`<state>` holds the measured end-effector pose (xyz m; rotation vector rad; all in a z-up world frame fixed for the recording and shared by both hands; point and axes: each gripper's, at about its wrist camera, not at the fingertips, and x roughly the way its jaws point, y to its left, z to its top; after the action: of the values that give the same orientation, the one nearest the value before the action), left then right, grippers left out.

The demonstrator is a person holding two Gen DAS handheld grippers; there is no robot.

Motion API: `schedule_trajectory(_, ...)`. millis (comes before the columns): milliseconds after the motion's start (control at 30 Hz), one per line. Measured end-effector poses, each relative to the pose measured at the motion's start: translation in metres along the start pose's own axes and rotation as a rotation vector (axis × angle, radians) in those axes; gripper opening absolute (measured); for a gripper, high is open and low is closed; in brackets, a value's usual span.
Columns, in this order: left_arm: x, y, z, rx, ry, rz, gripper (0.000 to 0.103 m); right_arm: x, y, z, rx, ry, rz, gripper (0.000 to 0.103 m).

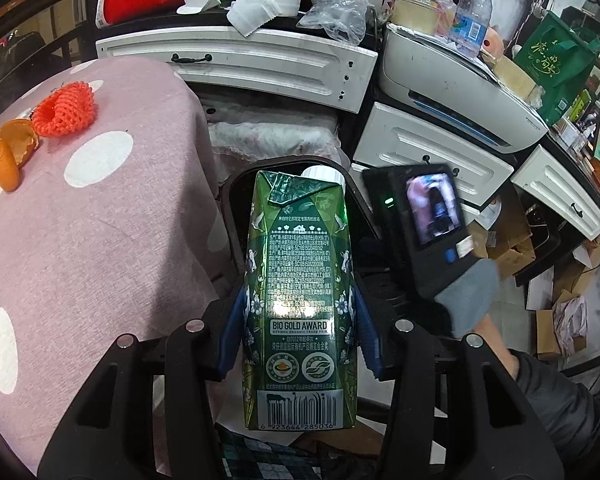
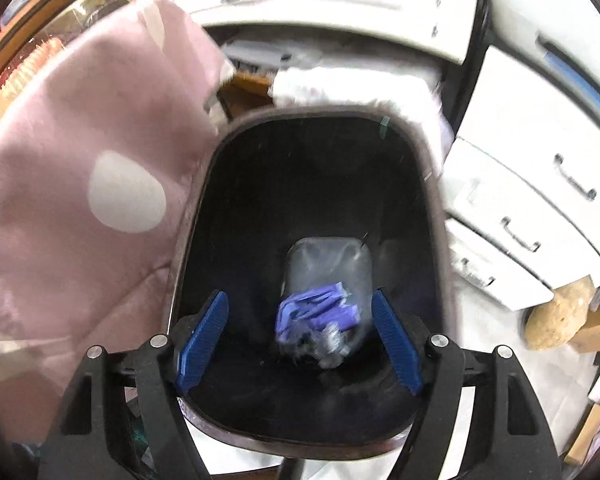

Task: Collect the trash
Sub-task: 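Carry the clear wrapper to the black bin and release with the right gripper, then lower the green juice carton into the black bin and open the left gripper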

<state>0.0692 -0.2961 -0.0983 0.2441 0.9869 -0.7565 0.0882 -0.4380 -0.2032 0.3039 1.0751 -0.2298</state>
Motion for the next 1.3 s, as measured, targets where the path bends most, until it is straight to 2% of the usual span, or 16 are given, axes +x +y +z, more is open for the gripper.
schedule_trajectory(100, 0.005, -0.001, 0.0, 0.005, 0.005, 0.003, 0.049, -0.022, -0.008, 0.002, -0.005, -0.066, -0.047, 0.073)
schedule_trajectory(233, 0.017, -0.004, 0.002, 0.024, 0.007, 0.01, 0.049, -0.047, -0.029, 0.0, 0.051, -0.13, -0.081, 0.074)
schedule_trajectory(367, 0.04, -0.011, 0.007, 0.031, 0.056, 0.0, 0.049, -0.069, -0.056, -0.004, 0.138, -0.177, -0.11, 0.075)
schedule_trajectory(533, 0.076, -0.029, 0.012, 0.087, 0.102, 0.0, 0.049, -0.09, -0.066, -0.014, 0.175, -0.227, -0.126, 0.075)
schedule_trajectory(833, 0.152, -0.037, 0.021, 0.126, 0.209, 0.097, 0.049, -0.11, -0.064, -0.028, 0.188, -0.262, -0.093, 0.075)
schedule_trajectory(1100, 0.196, -0.04, 0.012, 0.171, 0.304, 0.143, 0.049, -0.108, -0.065, -0.029, 0.199, -0.26, -0.071, 0.075)
schedule_trajectory(1300, 0.225, -0.036, 0.011, 0.138, 0.364, 0.17, 0.049, -0.109, -0.064, -0.031, 0.205, -0.264, -0.071, 0.075)
